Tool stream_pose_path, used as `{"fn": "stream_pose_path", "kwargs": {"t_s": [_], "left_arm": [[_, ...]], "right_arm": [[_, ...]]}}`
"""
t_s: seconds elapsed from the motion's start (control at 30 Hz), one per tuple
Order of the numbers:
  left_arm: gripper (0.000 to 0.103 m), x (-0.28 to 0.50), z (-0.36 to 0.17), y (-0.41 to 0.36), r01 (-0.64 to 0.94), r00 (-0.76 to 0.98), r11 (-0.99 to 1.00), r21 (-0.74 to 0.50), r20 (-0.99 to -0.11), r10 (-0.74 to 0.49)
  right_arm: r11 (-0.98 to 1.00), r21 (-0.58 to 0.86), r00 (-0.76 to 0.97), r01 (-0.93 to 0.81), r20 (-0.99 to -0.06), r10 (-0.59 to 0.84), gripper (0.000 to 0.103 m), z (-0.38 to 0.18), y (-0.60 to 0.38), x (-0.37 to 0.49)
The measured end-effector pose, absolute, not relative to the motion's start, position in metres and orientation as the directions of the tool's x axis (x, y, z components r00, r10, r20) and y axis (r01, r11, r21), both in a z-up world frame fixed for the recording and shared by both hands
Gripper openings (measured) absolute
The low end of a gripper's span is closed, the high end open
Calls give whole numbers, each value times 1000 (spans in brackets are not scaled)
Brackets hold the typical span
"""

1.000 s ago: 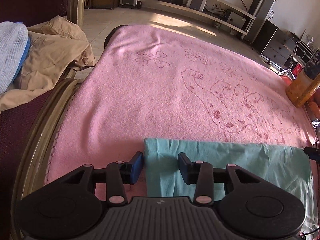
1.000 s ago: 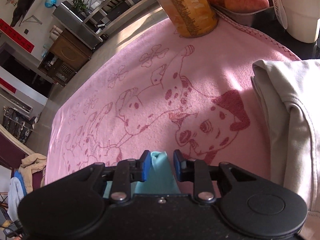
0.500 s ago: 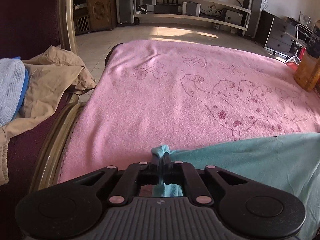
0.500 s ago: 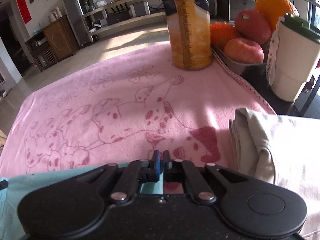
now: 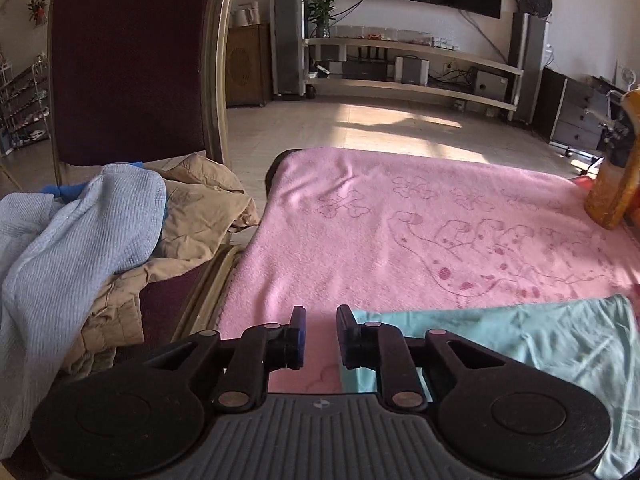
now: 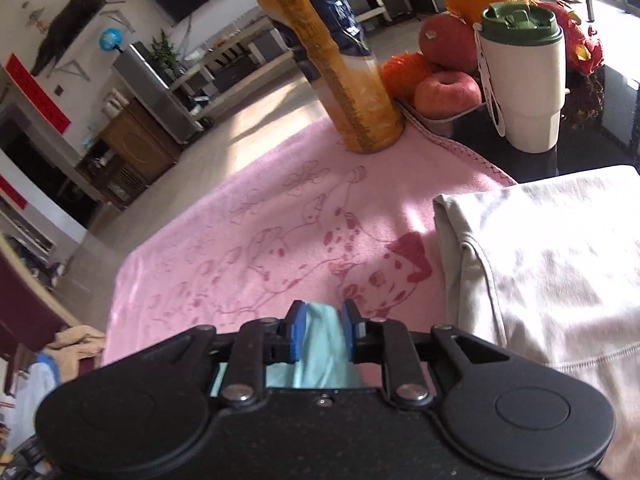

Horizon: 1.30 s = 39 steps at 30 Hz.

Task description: Fold clothes

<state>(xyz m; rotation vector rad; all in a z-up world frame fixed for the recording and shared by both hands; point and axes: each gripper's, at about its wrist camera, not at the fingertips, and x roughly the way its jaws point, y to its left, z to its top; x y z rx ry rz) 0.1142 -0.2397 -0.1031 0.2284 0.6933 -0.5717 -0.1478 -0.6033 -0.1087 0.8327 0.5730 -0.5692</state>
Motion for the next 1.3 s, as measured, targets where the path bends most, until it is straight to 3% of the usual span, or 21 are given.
{"fn": "stream_pose_path", "kwargs": {"t_s": [0.17, 0.33, 0.4, 0.7, 0.9, 1.1, 1.17, 1.23, 1.3], "left_arm": [[18, 69, -113, -223, 659, 546, 752, -10, -682, -487], [18, 57, -137, -233, 705, 465, 709, -19, -742, -482], [18, 55, -140, -231, 694, 464, 720, -22, -750, -471], [21, 43, -140, -204, 626, 488, 778, -49, -753, -441], [27, 38, -140, -201, 625, 492, 779, -44, -753, -437], [27, 48, -143, -196, 595, 486, 801, -70, -763, -427], [27, 52, -145, -193, 581, 481, 810, -80, -769, -420], [27, 54, -146, -192, 569, 476, 817, -90, -774, -417], [27, 55, -145, -191, 563, 477, 821, -93, -774, -415]], "right_arm": [[587, 550, 757, 594, -630, -176, 21, -102, -566, -175], [574, 518, 685, 634, -721, -105, 33, -137, -557, -163], [570, 474, 637, 671, -762, -116, 34, -148, -559, -160], [639, 501, 649, 583, -761, 5, 36, -161, -517, -177], [757, 477, 650, 447, -754, 92, 35, -160, -474, -157], [844, 352, 571, 403, -818, 69, 35, -165, -448, -135], [860, 304, 543, 410, -839, 38, 31, -168, -444, -134], [875, 265, 534, 406, -845, 8, 15, -169, -441, -136], [886, 234, 528, 400, -849, -14, 11, -170, -437, -137]]}}
